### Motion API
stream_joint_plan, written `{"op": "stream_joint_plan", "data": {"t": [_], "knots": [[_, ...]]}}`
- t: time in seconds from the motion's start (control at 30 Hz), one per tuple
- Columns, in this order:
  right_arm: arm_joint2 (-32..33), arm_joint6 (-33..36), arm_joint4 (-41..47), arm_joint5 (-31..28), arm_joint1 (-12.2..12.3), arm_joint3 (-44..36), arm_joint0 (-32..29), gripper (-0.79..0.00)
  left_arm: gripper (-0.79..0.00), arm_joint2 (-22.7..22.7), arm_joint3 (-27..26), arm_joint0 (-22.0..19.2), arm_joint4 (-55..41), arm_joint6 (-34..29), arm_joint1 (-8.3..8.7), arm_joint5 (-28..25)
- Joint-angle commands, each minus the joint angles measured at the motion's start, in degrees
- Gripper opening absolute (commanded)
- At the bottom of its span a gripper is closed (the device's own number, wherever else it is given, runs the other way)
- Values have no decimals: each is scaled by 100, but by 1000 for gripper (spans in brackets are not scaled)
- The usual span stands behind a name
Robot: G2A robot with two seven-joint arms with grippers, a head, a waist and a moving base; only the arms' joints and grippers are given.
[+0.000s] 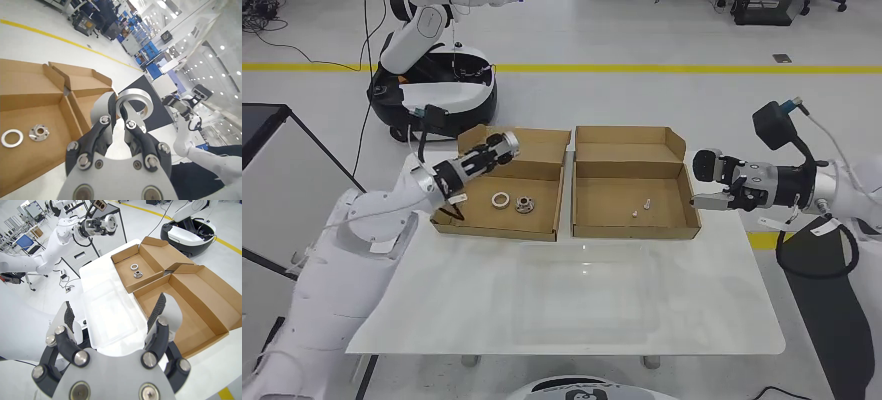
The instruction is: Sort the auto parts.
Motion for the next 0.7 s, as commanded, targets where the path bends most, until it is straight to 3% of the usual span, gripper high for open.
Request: {"op": "stream_joint_plan", "data": {"t": [0.0, 0.4, 0.67], "knots": [[0, 0, 0, 0, 0, 0, 0, 0, -785, 60, 86, -17, 295, -66, 0, 101], [0, 0, 0, 0, 0, 0, 0, 0, -785, 247, 567, -481, 1164, -924, 3, 218], [0, 0, 0, 0, 0, 0, 0, 0, -785, 421, 569, -1120, 1797, -2312, 43, -67]]}}
